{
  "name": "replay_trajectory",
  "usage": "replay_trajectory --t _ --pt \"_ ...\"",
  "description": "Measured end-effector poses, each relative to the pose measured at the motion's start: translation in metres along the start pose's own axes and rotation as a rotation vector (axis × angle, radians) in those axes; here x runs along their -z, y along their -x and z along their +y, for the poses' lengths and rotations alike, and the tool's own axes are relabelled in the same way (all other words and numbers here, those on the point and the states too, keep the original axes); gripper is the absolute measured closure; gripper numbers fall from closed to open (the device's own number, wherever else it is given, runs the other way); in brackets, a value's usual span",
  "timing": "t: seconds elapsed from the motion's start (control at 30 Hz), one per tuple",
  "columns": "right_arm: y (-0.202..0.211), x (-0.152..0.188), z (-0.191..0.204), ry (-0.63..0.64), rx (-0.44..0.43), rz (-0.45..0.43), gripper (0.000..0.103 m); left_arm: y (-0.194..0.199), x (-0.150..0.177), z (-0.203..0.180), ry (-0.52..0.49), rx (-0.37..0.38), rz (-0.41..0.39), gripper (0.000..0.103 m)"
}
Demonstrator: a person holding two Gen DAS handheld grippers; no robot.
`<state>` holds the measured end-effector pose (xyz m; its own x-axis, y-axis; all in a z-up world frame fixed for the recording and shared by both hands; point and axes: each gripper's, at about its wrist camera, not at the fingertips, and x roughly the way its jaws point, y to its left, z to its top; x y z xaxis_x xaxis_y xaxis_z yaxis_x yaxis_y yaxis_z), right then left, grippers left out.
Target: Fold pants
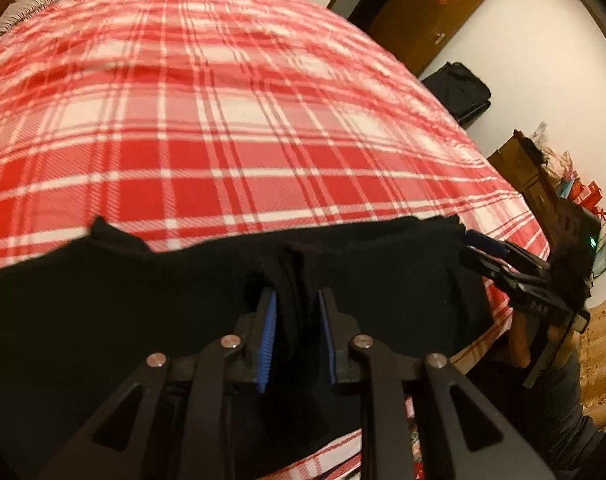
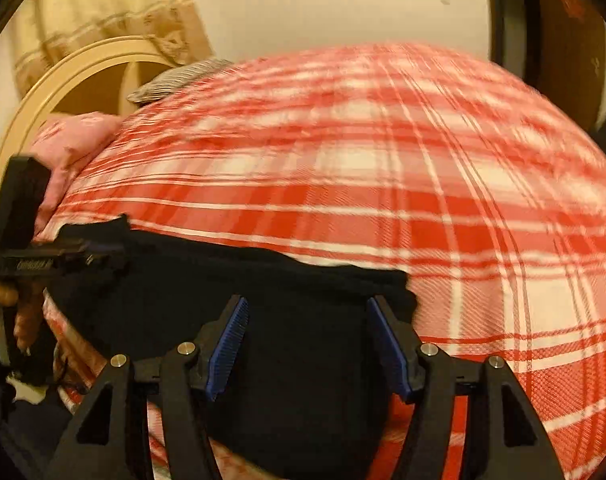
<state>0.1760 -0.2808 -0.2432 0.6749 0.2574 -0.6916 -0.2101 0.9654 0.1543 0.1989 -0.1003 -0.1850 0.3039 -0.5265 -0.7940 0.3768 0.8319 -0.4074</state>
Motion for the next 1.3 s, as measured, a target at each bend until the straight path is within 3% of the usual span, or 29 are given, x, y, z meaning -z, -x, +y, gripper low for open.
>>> replay_trajectory --t 0.1,0.27,0.33,0.4,0.47,0.57,0.67,0.8,1.0,1.3 --pt "0.007 0.003 0.04 0.097 -0.086 -0.018 0.039 0.025 -0.002 0.011 0.014 -0.025 -0.057 0.065" --pt "-0.019 0.021 0.116 0.264 -0.18 0.039 0.039 0.063 -0.008 0.032 0.042 -0.092 -0.148 0.064" --pt "-0.038 0.031 0.137 0.309 -0.205 0.085 0.039 0.08 -0.008 0.046 0.065 -0.115 -0.186 0.063" --pt "-0.06 0.041 0.146 0.333 -0.21 0.178 0.039 0.096 -0.005 0.061 0.074 -0.186 -0.224 0.056" --pt "-0.062 0.047 0.151 0.369 -0.169 0.154 0.039 0.104 0.001 0.07 0.059 -0.268 -0.248 0.051" --pt "-0.047 0.044 0.149 0.351 -0.185 0.132 0.039 0.107 0.016 0.091 0.044 -0.412 -0.256 0.051" --pt "-0.031 0.035 0.137 0.286 -0.237 0.058 0.039 0.106 0.029 0.113 0.064 -0.477 -0.247 0.051" --pt "-0.028 0.032 0.129 0.239 -0.205 0.025 0.039 0.104 0.046 0.139 0.104 -0.537 -0.238 0.051" --pt "-0.034 0.031 0.115 0.147 -0.19 0.026 0.039 0.112 0.068 0.169 0.146 -0.559 -0.246 0.043" --pt "-0.029 0.034 0.122 0.167 -0.182 0.007 0.039 0.113 0.087 0.195 0.201 -0.547 -0.277 0.035"
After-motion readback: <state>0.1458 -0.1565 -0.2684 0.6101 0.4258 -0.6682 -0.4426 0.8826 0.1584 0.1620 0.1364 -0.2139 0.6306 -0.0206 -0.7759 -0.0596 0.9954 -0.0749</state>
